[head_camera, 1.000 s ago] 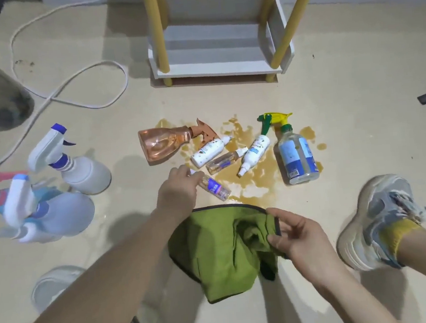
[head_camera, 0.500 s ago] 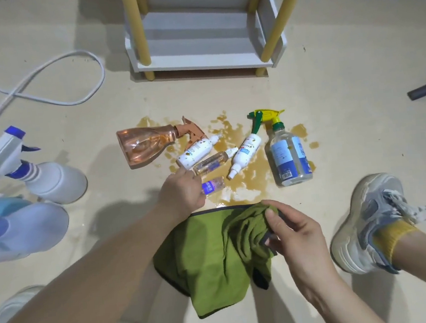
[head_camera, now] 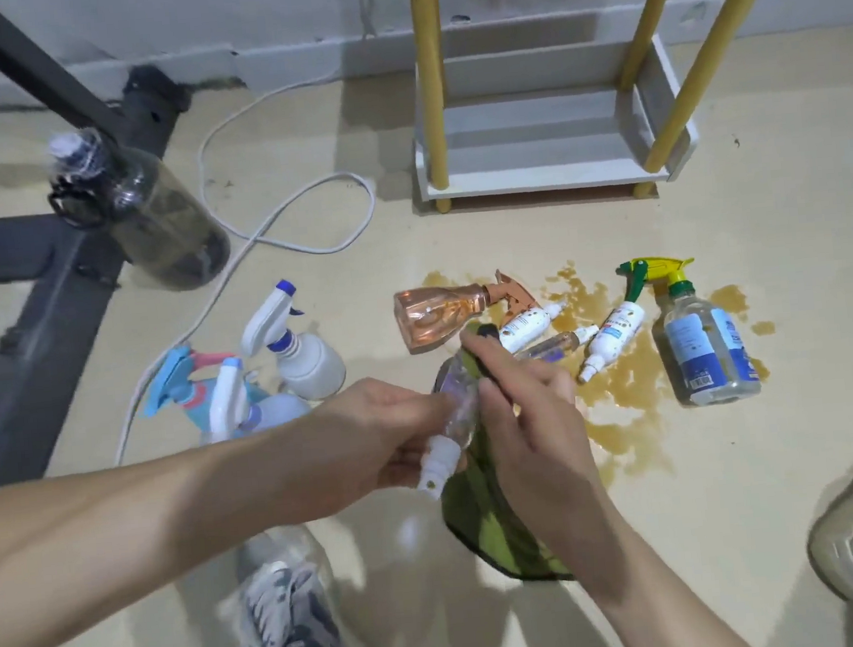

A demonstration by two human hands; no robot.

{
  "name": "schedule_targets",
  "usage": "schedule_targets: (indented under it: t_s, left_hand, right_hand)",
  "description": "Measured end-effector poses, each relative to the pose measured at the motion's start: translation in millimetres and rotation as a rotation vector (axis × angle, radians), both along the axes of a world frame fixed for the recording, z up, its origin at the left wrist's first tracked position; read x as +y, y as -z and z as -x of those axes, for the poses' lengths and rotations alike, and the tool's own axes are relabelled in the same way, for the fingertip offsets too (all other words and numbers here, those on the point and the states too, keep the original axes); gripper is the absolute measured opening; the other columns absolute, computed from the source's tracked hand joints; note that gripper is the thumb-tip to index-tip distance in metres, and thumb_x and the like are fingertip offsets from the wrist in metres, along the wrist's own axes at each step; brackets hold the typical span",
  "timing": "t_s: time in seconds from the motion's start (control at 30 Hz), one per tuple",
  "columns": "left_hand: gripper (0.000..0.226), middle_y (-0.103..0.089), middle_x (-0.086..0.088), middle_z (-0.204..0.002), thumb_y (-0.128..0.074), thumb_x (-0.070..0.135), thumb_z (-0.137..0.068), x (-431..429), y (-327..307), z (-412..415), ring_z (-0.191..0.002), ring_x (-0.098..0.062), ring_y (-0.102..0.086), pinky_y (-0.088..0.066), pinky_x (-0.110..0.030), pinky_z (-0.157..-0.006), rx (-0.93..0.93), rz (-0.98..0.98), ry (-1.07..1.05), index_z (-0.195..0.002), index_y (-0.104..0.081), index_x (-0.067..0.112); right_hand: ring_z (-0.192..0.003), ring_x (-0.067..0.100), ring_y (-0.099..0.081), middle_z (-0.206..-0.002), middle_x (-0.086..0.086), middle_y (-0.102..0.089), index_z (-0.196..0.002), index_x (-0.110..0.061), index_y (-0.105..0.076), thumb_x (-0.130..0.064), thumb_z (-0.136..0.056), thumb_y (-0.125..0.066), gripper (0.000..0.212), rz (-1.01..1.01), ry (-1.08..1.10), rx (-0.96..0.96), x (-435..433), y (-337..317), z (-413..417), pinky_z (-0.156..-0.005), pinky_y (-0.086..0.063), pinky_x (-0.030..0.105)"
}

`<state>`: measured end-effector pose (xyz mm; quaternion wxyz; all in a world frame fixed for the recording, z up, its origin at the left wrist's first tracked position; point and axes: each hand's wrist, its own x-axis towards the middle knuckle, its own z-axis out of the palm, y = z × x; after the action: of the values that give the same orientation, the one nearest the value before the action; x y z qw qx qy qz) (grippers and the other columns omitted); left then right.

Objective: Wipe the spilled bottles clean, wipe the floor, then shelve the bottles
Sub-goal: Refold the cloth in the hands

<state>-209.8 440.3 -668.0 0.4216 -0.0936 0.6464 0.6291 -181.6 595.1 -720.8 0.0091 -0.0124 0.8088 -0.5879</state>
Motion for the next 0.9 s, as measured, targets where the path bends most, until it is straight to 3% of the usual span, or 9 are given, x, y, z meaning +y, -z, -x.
schedule_targets:
  t_s: [0.17, 0.3, 0.37, 0.43, 0.5, 0.53, 0.63, 0.8, 0.9]
  left_hand:
    - [0.034, -0.067, -0.013, -0.069, -0.055, 0.03, -0.096, -28, 19, -22, -0.079, -0.024, -0.061, -0.053, -0.042, -0.089, 0.061, 0.095, -0.055, -0.077, -0.066, 0.005]
    - [0.038, -0.064, -0.004, -0.063, -0.057, 0.034, -0.092, -47, 57, -24, -0.067, -0.016, -0.058, -0.054, -0.043, -0.081, 0.108, 0.262, -0.018, -0.081, -0.067, -0.001]
    - [0.035, -0.066, 0.001, -0.06, -0.059, 0.045, -0.087, -57, 76, -23, -0.059, -0.011, -0.057, -0.05, -0.033, -0.069, 0.205, 0.438, 0.036, -0.076, -0.066, 0.012]
    - [0.038, -0.067, -0.001, -0.06, -0.058, 0.054, -0.079, -65, 94, -20, -0.055, -0.009, -0.056, -0.049, -0.033, -0.062, 0.306, 0.55, 0.062, -0.072, -0.061, 0.017]
    - [0.034, -0.063, -0.001, -0.059, -0.058, 0.051, -0.073, -73, 112, -15, -0.056, -0.013, -0.057, -0.05, -0.035, -0.064, 0.371, 0.658, 0.084, -0.071, -0.054, 0.017]
    - [0.031, -0.062, 0.0, -0.063, -0.061, 0.048, -0.072, -78, 120, -13, -0.062, -0.016, -0.058, -0.051, -0.035, -0.066, 0.388, 0.703, 0.083, -0.073, -0.054, 0.018]
    - [0.034, -0.061, 0.004, -0.069, -0.066, 0.049, -0.068, -96, 145, -14, -0.069, -0.019, -0.055, -0.052, -0.036, -0.072, 0.437, 0.743, 0.041, -0.082, -0.061, 0.019]
    - [0.021, -0.055, 0.006, -0.075, -0.062, 0.047, -0.084, -115, 169, -26, -0.08, -0.015, -0.053, -0.044, -0.027, -0.071, 0.43, 0.797, 0.155, -0.079, -0.056, 0.027]
    - [0.025, -0.06, 0.005, -0.086, -0.06, 0.046, -0.088, -122, 170, -29, -0.085, -0.016, -0.057, -0.044, -0.029, -0.073, 0.439, 0.827, 0.192, -0.087, -0.056, 0.022]
  right_hand:
    - [-0.135, 0.003, -0.042, -0.141, -0.01, -0.055, -0.128, -0.045, -0.058, -0.024, -0.101, -0.042, 0.039, 0.091, 0.052, -0.115, -34, 17, -3, -0.111, -0.038, 0.032]
    - [-0.144, -0.002, -0.026, -0.151, -0.003, -0.043, -0.124, -0.054, -0.05, -0.025, -0.097, -0.042, 0.04, -0.008, -0.081, -0.137, -59, 29, -33, -0.095, -0.029, -0.001]
    - [-0.144, 0.0, -0.028, -0.146, -0.006, -0.05, -0.121, -0.059, -0.048, -0.033, -0.096, -0.042, 0.036, 0.026, -0.116, -0.21, -66, 42, -29, -0.101, -0.032, 0.004]
    - [-0.132, -0.002, -0.046, -0.13, -0.015, -0.061, -0.126, -0.057, -0.047, -0.034, -0.096, -0.04, 0.038, -0.029, -0.17, -0.237, -69, 54, -15, -0.105, -0.04, 0.017]
    - [-0.097, -0.014, -0.058, -0.108, -0.018, -0.066, -0.136, -0.044, -0.046, -0.014, -0.099, -0.042, 0.048, -0.124, -0.279, -0.268, -69, 69, 3, -0.089, -0.044, 0.008]
    - [-0.092, -0.011, -0.057, -0.109, -0.012, -0.066, -0.139, -0.036, -0.046, -0.003, -0.095, -0.042, 0.055, -0.225, -0.363, -0.284, -71, 79, 12, -0.087, -0.043, 0.006]
    - [-0.118, 0.005, -0.048, -0.135, 0.007, -0.055, -0.141, -0.018, -0.047, 0.004, -0.079, -0.047, 0.066, -0.446, -0.597, -0.211, -79, 107, 26, -0.109, -0.04, 0.03]
    - [-0.09, 0.025, -0.057, -0.093, -0.002, -0.066, -0.123, -0.023, -0.062, 0.004, -0.076, -0.061, 0.054, -0.666, -0.641, 0.002, -93, 128, 36, -0.073, -0.048, 0.036]
    - [-0.094, 0.021, -0.053, -0.08, -0.013, -0.055, -0.113, -0.029, -0.064, -0.003, -0.07, -0.07, 0.051, -0.725, -0.742, 0.141, -105, 138, 35, -0.071, -0.04, 0.035]
